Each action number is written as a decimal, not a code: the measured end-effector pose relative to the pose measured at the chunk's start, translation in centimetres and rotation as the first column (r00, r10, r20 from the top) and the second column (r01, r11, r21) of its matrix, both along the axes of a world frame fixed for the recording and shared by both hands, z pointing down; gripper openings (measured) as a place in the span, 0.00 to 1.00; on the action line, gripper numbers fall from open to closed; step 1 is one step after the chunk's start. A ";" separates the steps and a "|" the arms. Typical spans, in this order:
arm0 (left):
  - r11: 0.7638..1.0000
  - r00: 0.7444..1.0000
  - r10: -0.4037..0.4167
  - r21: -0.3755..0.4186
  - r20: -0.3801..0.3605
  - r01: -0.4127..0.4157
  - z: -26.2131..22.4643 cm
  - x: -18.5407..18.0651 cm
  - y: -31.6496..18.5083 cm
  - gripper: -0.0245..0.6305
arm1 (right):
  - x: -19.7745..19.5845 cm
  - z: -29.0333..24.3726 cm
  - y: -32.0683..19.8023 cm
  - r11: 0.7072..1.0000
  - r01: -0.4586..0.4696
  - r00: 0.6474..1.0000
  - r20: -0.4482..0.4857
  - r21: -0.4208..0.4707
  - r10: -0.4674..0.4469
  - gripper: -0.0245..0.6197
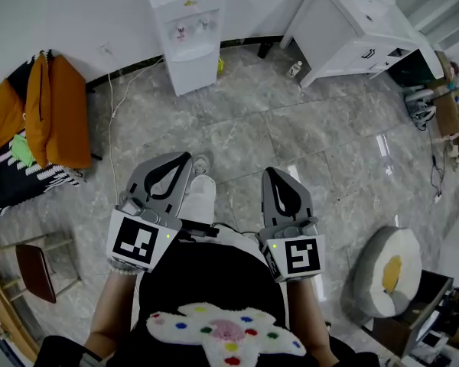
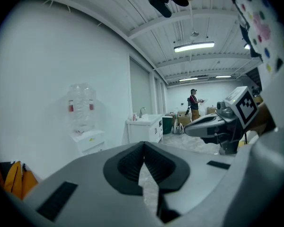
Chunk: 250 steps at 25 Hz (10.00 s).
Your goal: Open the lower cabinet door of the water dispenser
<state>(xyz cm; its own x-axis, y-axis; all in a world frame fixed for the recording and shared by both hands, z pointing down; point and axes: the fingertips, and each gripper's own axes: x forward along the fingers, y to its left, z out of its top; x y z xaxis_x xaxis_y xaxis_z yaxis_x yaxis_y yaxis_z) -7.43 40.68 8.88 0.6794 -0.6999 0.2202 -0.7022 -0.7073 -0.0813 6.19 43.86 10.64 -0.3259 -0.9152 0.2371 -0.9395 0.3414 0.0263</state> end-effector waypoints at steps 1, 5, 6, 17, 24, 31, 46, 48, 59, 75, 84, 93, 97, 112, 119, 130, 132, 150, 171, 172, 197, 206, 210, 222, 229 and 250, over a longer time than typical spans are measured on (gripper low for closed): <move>1.000 1.000 0.006 -0.002 -0.001 -0.006 0.1 0.2 -0.5 0.06 | 0.1 0.1 -0.4 1.000 -0.003 1.000 0.002 -0.003 0.003 0.05; 0.999 0.999 0.036 -0.009 0.007 -0.036 0.8 1.0 -2.7 0.06 | 1.3 0.9 -2.1 0.999 -0.038 0.999 -0.011 -0.021 0.037 0.05; 0.999 0.999 0.039 -0.014 0.008 -0.039 1.0 1.2 -3.5 0.06 | 1.5 1.2 -2.7 0.999 -0.045 0.999 -0.011 -0.028 0.045 0.05; 0.997 0.997 0.075 -0.030 0.028 -0.074 1.4 2.6 -13.5 0.06 | 2.7 1.1 -13.1 0.995 -0.081 0.997 -0.021 -0.059 0.080 0.05; 0.996 0.997 0.077 -0.044 0.012 -0.077 1.1 2.4 -20.5 0.06 | 2.5 0.9 -20.1 0.995 -0.069 0.997 -0.030 -0.068 0.067 0.05; 0.996 0.997 0.083 -0.037 0.002 -0.083 1.0 2.4 -26.8 0.06 | 2.1 0.0 -26.3 0.996 -0.069 0.997 -0.033 -0.059 0.067 0.05; 0.999 0.999 0.036 -0.034 -0.002 -0.036 1.3 -0.4 -33.4 0.06 | 0.7 -0.9 -34.6 0.996 -0.078 0.993 0.088 -0.045 0.081 0.04; 0.999 0.999 0.032 -0.027 0.003 -0.032 1.3 -0.7 -33.5 0.06 | 0.2 -1.1 -34.7 0.997 -0.064 0.995 0.078 -0.039 0.067 0.05; 0.999 0.999 -0.038 -0.014 0.001 0.038 1.1 -2.2 -34.9 0.06 | -0.7 -0.1 -36.6 0.995 -0.019 0.998 0.056 -0.099 0.024 0.04; 0.967 0.966 -0.255 -0.043 -0.043 0.253 1.0 -0.2 -39.4 0.06 | 1.7 0.6 -43.2 0.978 0.180 0.984 0.021 -0.108 -0.179 0.04; 0.956 0.957 -0.284 -0.099 -0.062 0.277 2.1 1.7 -40.2 0.22 | 2.7 2.1 -45.0 0.957 0.254 0.967 0.038 -0.142 -0.251 0.24; 0.933 0.939 -0.343 -0.130 -0.041 0.335 3.9 2.2 -40.8 0.22 | 3.0 3.8 -46.0 0.937 0.317 0.948 0.044 -0.144 -0.314 0.24; 0.929 0.937 -0.347 -0.148 -0.034 0.339 4.9 2.8 -40.9 0.22 | 2.8 4.6 -46.1 0.924 0.358 0.934 0.045 -0.137 -0.355 0.24; 0.923 0.939 -0.345 -0.185 -0.003 0.338 10.6 4.3 -44.0 0.22 | 4.3 11.6 -48.9 0.884 0.418 0.907 0.039 -0.210 -0.420 0.24; 0.913 0.935 -0.354 -0.209 0.015 0.349 14.2 5.4 -45.6 0.22 | 4.7 14.8 -51.1 0.869 0.454 0.887 0.014 -0.198 -0.461 0.24; 0.872 0.911 -0.412 -0.282 0.021 0.401 20.0 7.0 -47.3 0.22 | 6.7 21.6 -54.9 0.848 0.463 0.877 -0.005 -0.256 -0.480 0.25; 0.864 0.908 -0.419 -0.295 0.026 0.407 21.2 7.3 -47.1 0.22 | 6.8 22.9 -55.4 0.843 0.468 0.874 -0.003 -0.264 -0.486 0.25; 0.856 0.912 -0.408 -0.329 0.047 0.399 30.8 10.2 -49.4 0.22 | 7.3 35.1 -58.1 0.816 0.490 0.857 -0.003 -0.307 -0.516 0.28; 0.830 0.894 -0.438 -0.338 0.094 0.443 39.1 9.7 -53.0 0.22 | 3.2 47.1 -62.5 0.738 0.589 0.775 -0.027 -0.329 -0.631 0.29; 0.824 0.889 -0.448 -0.343 0.094 0.451 39.4 9.6 -53.2 0.22 | 3.1 47.8 -62.7 0.737 0.585 0.777 -0.028 -0.339 -0.629 0.29; 0.764 0.836 -0.535 -0.355 0.117 0.539 45.3 8.0 -54.4 0.22 | -2.7 59.3 -68.4 0.646 0.658 0.645 -0.153 -0.387 -0.749 0.39; 0.743 0.819 -0.558 -0.359 0.136 0.565 45.9 6.5 -53.8 0.22 | -4.3 61.5 -69.1 0.610 0.676 0.595 -0.184 -0.414 -0.783 0.39; 0.740 0.816 -0.559 -0.355 0.146 0.571 46.1 6.1 -53.6 0.22 | -4.7 61.8 -69.2 0.586 0.688 0.574 -0.172 -0.428 -0.800 0.37; 0.743 0.814 -0.565 -0.348 0.133 0.572 45.8 5.9 -54.0 0.22 | -4.3 61.6 -69.3 0.598 0.683 0.597 -0.151 -0.419 -0.788 0.30; 0.747 0.820 -0.556 -0.350 0.136 0.565 46.0 6.2 -53.8 0.22 | -4.3 61.6 -69.2 0.618 0.664 0.622 -0.148 -0.421 -0.769 0.29; 0.760 0.842 -0.526 -0.378 0.122 0.529 46.6 6.9 -52.0 0.22 | -2.5 61.6 -62.7 0.603 0.654 0.623 -0.128 -0.457 -0.772 0.27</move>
